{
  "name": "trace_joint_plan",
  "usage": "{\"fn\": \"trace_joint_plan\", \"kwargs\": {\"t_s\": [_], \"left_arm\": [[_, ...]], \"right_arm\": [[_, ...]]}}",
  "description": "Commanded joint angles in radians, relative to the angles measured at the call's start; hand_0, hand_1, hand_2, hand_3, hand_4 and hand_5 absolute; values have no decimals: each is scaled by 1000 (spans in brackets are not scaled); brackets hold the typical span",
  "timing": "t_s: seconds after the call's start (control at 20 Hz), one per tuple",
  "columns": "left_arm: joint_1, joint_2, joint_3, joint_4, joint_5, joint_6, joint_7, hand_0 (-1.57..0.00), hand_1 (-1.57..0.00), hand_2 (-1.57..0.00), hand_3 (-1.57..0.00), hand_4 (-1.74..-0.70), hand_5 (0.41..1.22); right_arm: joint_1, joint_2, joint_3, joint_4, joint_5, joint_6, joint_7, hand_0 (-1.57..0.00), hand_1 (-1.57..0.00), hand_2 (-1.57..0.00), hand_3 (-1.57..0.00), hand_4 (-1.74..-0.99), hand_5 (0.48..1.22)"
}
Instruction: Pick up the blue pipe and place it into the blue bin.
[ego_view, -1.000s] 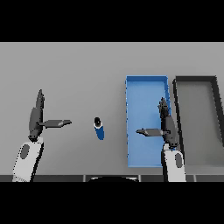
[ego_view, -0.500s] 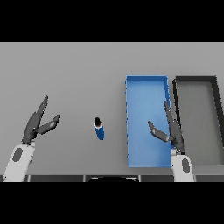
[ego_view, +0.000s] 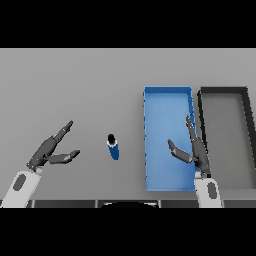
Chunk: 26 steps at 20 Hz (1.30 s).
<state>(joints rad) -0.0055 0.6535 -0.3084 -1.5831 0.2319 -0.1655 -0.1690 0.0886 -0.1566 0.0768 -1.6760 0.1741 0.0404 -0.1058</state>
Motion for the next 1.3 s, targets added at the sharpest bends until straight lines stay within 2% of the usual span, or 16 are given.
{"fn": "trace_joint_plan", "kwargs": {"t_s": [0.0, 0.1, 0.25, 0.4, 0.5, 0.6, 0.75, 0.9, 1.0, 1.1, 1.25], "left_arm": [[0, -7, -19, -14, -4, -5, 25, 1, 1, 1, 1, -1071, 522], [6, -32, -77, -32, -25, -30, 77, 1, 1, 1, 1, -1113, 497], [-9, -66, -132, -40, -68, -34, 109, 1, 1, 1, 1, -1137, 464], [-26, -118, -178, -30, -99, -34, 121, 1, 1, 1, 1, -1144, 452], [-51, -161, -196, -3, -114, -28, 126, 1, 1, 1, 1, -1147, 452], [-70, -202, -213, 27, -138, -18, 100, 1, 1, 1, 1, -1154, 459], [-104, -274, -227, 80, -156, 7, 104, 1, 1, 1, 1, -1150, 460], [-156, -330, -231, 164, -176, 17, 98, 1, 1, 1, 1, -1120, 456], [-173, -340, -239, 200, -215, 37, 90, 1, 1, 1, 1, -1076, 435], [-175, -366, -261, 203, -240, 52, 93, 1, 1, 1, 1, -1051, 418], [-191, -404, -251, 234, -210, 40, 73, 1, 1, 1, 1, -1090, 441]], "right_arm": [[4, -5, -5, -8, -5, 1, -3, 1, 1, 1, 1, -1174, 616], [-3, -12, -5, -9, 6, -3, 10, 1, 1, 1, 1, -1164, 617], [5, -10, -9, -28, -16, 9, 13, 1, 1, 1, 1, -1189, 619], [9, 2, -3, -16, -8, 2, 20, 1, 1, 1, 1, -1205, 618], [4, -3, -10, -18, -19, 8, 1, 1, 1, 1, 1, -1218, 627], [-2, 0, -7, -19, -14, 5, 24, 1, 1, 1, 1, -1214, 624], [-1, 0, -7, -21, -8, 0, 34, 1, 1, 1, 1, -1202, 621], [7, -5, -10, -35, -19, 9, 19, 1, 1, 1, 1, -1211, 634], [24, -3, -13, -31, -26, 13, -2, 1, 1, 1, 1, -1220, 639], [17, -1, -12, -14, -17, 8, 7, 1, 1, 1, 1, -1221, 645], [24, -12, -10, -28, -2, 4, -11, 1, 1, 1, 1, -1205, 649]]}}
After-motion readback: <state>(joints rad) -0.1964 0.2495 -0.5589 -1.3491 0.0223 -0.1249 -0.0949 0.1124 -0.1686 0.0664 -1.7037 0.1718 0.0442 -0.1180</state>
